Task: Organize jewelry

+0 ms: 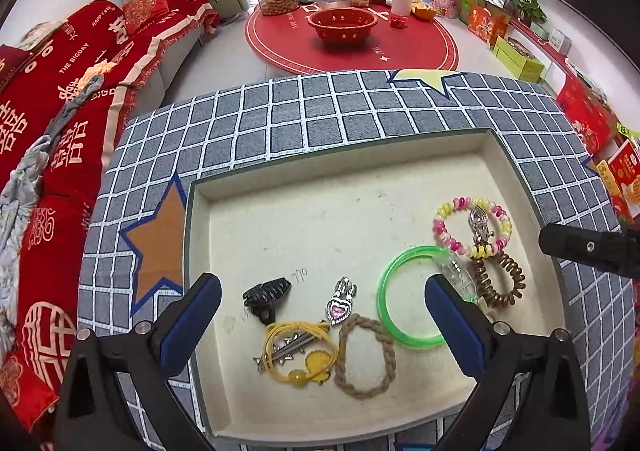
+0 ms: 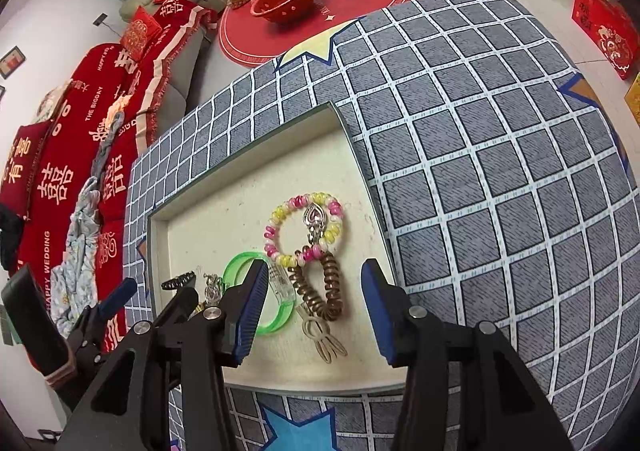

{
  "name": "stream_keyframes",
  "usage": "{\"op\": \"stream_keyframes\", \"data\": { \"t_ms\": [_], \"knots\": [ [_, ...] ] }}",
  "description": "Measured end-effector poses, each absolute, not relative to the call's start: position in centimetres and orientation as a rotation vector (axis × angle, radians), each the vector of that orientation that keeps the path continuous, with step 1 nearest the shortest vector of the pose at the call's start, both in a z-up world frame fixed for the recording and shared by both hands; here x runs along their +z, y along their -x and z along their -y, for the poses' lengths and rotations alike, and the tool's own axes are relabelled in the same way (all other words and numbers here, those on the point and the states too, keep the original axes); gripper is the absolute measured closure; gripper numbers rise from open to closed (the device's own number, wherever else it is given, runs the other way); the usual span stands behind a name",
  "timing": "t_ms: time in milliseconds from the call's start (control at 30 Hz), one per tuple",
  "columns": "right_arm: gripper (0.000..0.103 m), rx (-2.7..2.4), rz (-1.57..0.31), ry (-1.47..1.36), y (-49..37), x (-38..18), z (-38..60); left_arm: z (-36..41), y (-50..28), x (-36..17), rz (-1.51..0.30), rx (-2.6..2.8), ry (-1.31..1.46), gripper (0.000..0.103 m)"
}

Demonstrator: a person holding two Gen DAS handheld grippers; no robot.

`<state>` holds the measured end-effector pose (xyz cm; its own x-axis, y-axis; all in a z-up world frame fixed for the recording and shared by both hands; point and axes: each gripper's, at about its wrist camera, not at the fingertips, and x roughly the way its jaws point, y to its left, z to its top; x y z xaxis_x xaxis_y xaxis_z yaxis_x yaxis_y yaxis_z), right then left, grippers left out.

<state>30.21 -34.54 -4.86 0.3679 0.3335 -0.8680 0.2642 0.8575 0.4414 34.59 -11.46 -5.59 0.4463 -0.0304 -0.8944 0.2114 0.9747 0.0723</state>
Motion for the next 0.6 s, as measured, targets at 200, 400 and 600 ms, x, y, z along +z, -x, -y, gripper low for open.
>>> {"op": "stream_keyframes", "data": {
  "t_ms": [200, 400, 600],
  "knots": [
    [0.033, 0.06, -1.225, -0.562, -28.9, -4.5, 33.8, 10.6, -33.1, -4.6, -1.107, -0.139, -0.191, 0.0],
    [0.02, 0.082, -1.247, -0.541, -27.0, -4.5, 32.6, 9.5, -30.7, -4.8, -1.121, -0.128, -0.177, 0.0],
    [0.02, 0.082, -1.241, -0.562, -24.6, -4.4, 32.0, 8.5, -28.6, -5.0, -1.136, -0.139, -0.156, 0.0]
  ]
}}
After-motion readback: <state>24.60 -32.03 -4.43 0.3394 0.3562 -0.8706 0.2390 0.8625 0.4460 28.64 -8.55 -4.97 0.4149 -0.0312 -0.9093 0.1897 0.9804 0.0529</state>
